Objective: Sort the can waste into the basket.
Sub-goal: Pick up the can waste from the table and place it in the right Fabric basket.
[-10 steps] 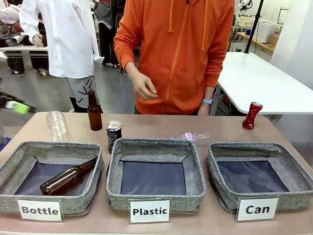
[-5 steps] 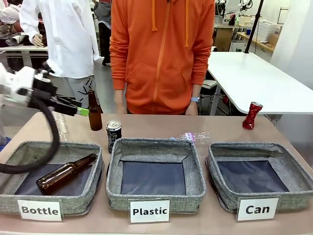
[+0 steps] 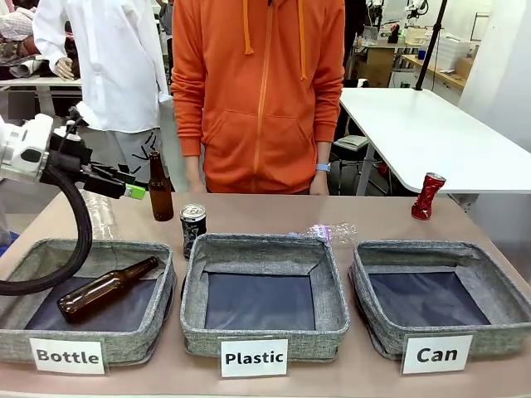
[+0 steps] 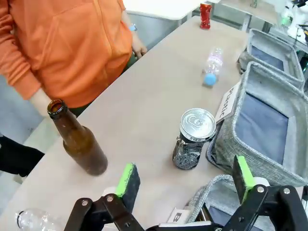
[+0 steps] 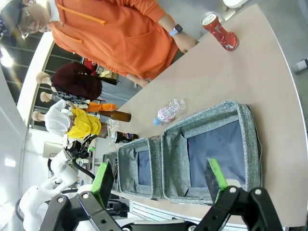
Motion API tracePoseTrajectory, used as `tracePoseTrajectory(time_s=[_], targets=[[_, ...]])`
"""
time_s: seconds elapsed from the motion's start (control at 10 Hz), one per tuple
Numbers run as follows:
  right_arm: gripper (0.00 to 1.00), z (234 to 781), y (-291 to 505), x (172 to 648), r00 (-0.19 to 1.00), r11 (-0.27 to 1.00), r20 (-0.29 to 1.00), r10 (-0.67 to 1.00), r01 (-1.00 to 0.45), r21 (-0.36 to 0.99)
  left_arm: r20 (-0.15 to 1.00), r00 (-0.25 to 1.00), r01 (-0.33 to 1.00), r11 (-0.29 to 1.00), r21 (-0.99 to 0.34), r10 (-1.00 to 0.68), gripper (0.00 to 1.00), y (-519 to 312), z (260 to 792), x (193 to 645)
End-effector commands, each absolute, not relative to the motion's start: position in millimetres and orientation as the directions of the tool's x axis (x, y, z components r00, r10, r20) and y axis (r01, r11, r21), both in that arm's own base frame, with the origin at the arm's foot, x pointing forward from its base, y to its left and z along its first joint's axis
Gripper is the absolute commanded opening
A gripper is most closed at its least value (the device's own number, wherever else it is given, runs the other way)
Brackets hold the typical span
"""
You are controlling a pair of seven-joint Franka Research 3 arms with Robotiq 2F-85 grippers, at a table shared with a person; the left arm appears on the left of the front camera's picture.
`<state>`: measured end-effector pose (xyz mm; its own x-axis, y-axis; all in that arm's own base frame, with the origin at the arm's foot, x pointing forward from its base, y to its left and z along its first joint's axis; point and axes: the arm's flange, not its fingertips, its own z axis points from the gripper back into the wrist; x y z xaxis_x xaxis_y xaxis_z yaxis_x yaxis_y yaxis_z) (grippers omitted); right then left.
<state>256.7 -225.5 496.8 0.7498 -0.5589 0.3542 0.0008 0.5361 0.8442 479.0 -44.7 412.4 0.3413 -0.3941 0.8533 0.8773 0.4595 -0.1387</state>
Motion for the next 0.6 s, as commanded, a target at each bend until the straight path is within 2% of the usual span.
tracePoseTrajectory(time_s=[0.0,0.1,0.5], targets=[[1.0,496.7,-227.2,258.1,0.739,0.534,0.381,-0.556,-0.033,0.845,0.855,0.242,0.949,0.296,-0.109,-0.46,1.0,-52.8,403.5,495.1],[1.0,496.7,-227.2,258.1,0.739,0.534,0.381,-0.556,-0.033,0.845,0.847,0.176,0.978,0.189,-0.091,-0.502,1.0,-55.1,389.9,502.3],[1.0,496.7,-227.2,258.1,0.739,0.534,0.381,-0.556,-0.033,0.845,0.831,0.018,0.999,0.045,0.008,-0.556,1.0,-77.9,344.7,506.8]])
